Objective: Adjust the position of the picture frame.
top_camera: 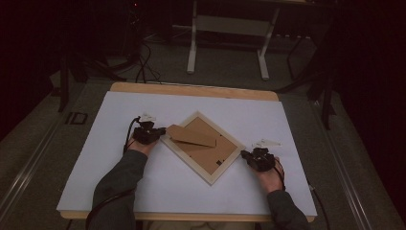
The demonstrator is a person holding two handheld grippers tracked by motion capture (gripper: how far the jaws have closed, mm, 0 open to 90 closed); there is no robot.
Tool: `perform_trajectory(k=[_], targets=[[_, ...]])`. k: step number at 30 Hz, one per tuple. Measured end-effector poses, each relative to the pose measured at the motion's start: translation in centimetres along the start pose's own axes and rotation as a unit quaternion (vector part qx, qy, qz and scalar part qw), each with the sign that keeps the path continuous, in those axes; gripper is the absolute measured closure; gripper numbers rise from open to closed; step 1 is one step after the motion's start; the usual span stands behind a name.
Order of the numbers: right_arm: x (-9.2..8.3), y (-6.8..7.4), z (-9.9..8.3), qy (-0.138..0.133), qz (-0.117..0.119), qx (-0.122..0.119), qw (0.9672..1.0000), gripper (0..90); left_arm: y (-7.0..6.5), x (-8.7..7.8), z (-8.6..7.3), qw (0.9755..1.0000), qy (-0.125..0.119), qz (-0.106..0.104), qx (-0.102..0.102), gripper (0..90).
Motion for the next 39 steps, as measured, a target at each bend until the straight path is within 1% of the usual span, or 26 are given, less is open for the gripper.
perform_trajectory(k=[1,3,4,6,8,10,13,18,19,20,22,24,26,29,31,33,36,39], targets=[[0.0,-0.1,0.0,0.0,0.0,0.0,1.0,89.6,0.0,0.0,0.0,1.0,0.0,0.0,0.0,90.0],[0.0,-0.1,0.0,-0.001,0.0,0.001,1.0,89.6,-0.1,0.5,-0.2,1.0,0.009,-0.002,0.001,90.0],[0.0,-0.1,0.0,-0.001,0.0,0.002,1.0,89.6,-0.1,0.6,-0.2,0.9999,0.012,0.002,0.003,90.0],[0.0,-0.1,0.0,-0.001,0.0,0.002,1.0,89.6,-0.1,0.5,-0.2,0.9999,0.013,0.0,0.003,90.0],[0.0,-0.1,0.1,-0.002,0.0,0.005,1.0,89.6,0.0,0.5,-0.3,0.9999,0.011,-0.005,-0.004,90.0],[0.0,-0.1,0.1,-0.002,0.0,0.005,1.0,89.7,-0.1,0.4,-0.4,0.9999,0.013,-0.007,-0.007,90.0],[0.0,-0.1,0.1,-0.002,0.0,0.007,1.0,89.7,-0.1,0.4,-0.4,0.9998,0.013,-0.01,-0.007,90.0],[0.1,-0.2,-0.3,0.003,-0.006,0.01,0.9999,89.7,-0.3,0.1,-0.7,0.9998,0.014,-0.014,0.0,90.0],[0.1,-0.2,-0.3,0.003,-0.006,0.01,0.9999,89.7,-0.3,0.1,-0.7,0.9998,0.014,-0.014,0.0,90.0],[0.0,-0.2,-0.4,0.003,-0.004,0.012,0.9999,89.7,-0.5,0.0,-0.8,0.9997,0.015,-0.016,0.004,90.0],[0.2,-0.2,-0.6,0.011,-0.004,0.013,0.9998,89.7,-0.6,-0.2,-1.0,0.9996,0.019,-0.017,0.009,90.0],[0.2,-0.3,-0.6,0.01,-0.004,0.015,0.9998,89.7,-0.7,-0.3,-1.1,0.9996,0.019,-0.017,0.008,90.0],[0.3,-0.2,-0.6,0.01,-0.004,0.014,0.9998,89.7,-0.8,-0.3,-1.2,0.9996,0.021,-0.015,0.011,90.0],[0.4,-0.1,-0.5,0.011,-0.002,0.014,0.9998,89.7,-1.2,-0.6,-1.6,0.9995,0.022,-0.012,0.02,90.0],[0.5,-0.1,-0.4,0.011,-0.002,0.013,0.9999,89.7,-1.5,-0.8,-1.8,0.9993,0.024,-0.015,0.025,90.0],[0.5,-0.1,-0.4,0.011,-0.002,0.012,0.9999,89.7,-1.8,-1.0,-2.0,0.9992,0.025,-0.015,0.026,90.0],[0.5,-0.1,-0.4,0.011,-0.001,0.014,0.9998,89.7,-2.4,-1.2,-2.4,0.9989,0.029,-0.016,0.033,90.0],[0.5,-0.1,-0.4,0.012,0.0,0.015,0.9998,89.7,-2.7,-1.5,-2.8,0.9989,0.029,-0.018,0.031,90.0]])
Point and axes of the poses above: each handheld gripper's, and its own axes: x roughly forward along the jaws, z roughly out of its top, y roughly to its left, the point moved 7 cm from there along x, roughly forward along the jaws, and after that the axes turned 3 degrees about -x, right-handed, at the moved point
